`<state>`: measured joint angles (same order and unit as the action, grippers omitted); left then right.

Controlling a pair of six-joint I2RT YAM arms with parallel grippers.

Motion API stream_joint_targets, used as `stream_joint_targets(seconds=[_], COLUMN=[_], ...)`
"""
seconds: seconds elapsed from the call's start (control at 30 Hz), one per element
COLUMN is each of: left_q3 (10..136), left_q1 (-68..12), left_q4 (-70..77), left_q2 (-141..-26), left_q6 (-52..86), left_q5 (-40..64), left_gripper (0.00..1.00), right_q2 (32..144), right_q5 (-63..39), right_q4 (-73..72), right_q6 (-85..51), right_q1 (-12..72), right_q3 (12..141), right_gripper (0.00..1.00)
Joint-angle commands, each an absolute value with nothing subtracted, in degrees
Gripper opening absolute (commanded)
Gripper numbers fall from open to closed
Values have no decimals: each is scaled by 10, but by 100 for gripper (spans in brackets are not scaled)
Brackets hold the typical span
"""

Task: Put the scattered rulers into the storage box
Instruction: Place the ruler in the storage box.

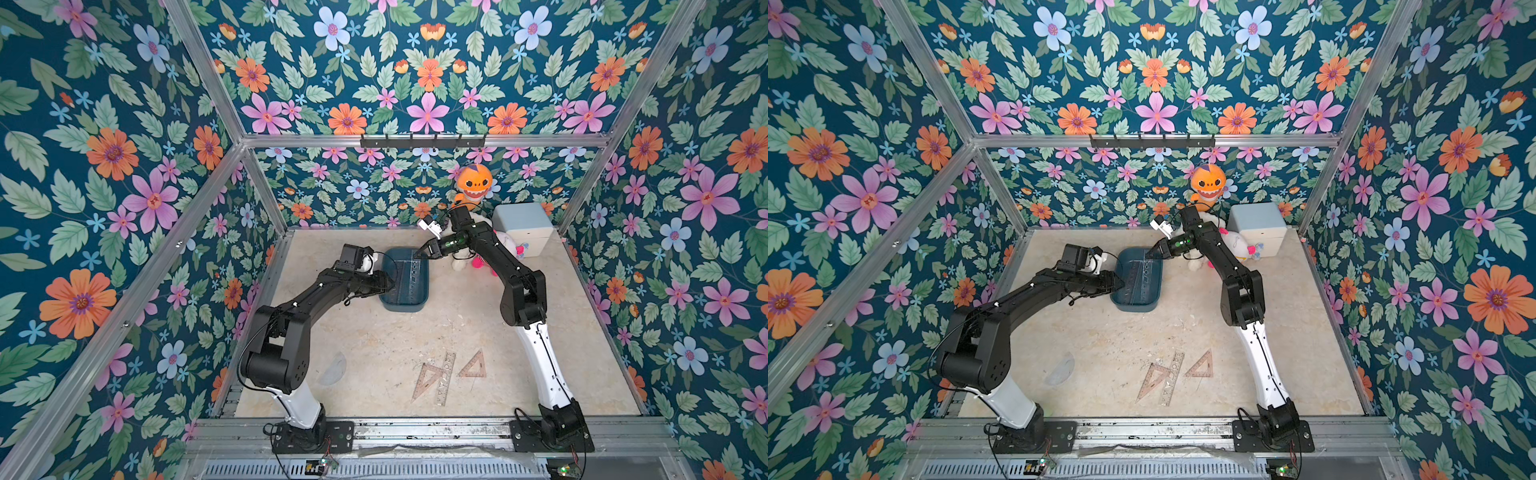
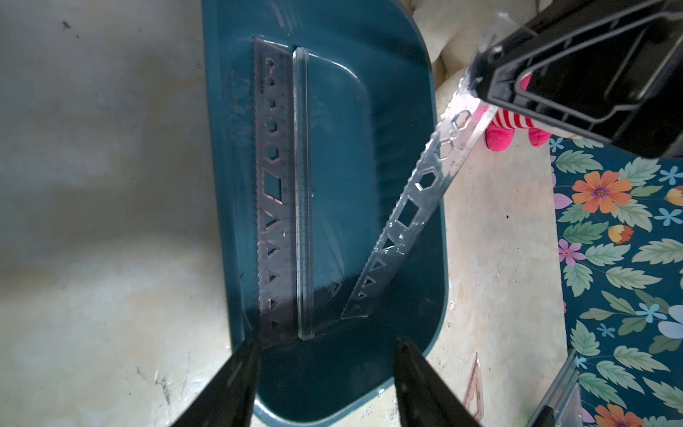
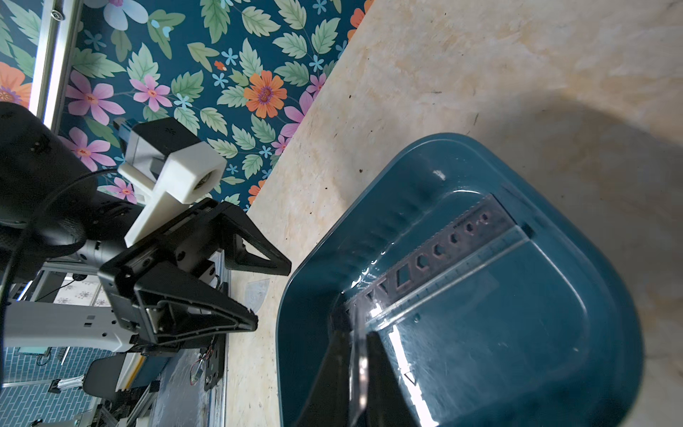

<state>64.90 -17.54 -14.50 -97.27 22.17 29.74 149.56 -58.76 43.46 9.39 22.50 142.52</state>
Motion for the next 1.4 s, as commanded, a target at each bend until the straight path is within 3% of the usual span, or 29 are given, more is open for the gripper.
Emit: stream_joint_targets(seconds=[0.0,0.3,0.57,0.77,0.93,1.17,1.37], left_q3=[650,647,642,630,595,515,449], left_q1=[-174,-166,-159,-160,-162,-191,-217], left_q4=[-133,-122,-113,-108,-93,-85,-35], left_q2=[-975,-978,-975,-967,-942,-887,-874], left_q6=[217,226,242,265,288,298,337], left_q5=[302,307,299,288,293,295,298], left_gripper=[63,63,64,64,64,61,57], right_q2=[1501,1502,1425,1336,1193,1073,1063], right_q5=[-581,-543,-520,-435,-325,-193,-163], right_q4=[421,427,413,354,232,179,116], right_q6=[84,68,42,-47,-117,-130,-153], right_q1=[225,222,231,239,280,360,382], right_q3=[1432,1471,1425,1299,1041,806,725], right_gripper=[27,61,70,69,68,51,41])
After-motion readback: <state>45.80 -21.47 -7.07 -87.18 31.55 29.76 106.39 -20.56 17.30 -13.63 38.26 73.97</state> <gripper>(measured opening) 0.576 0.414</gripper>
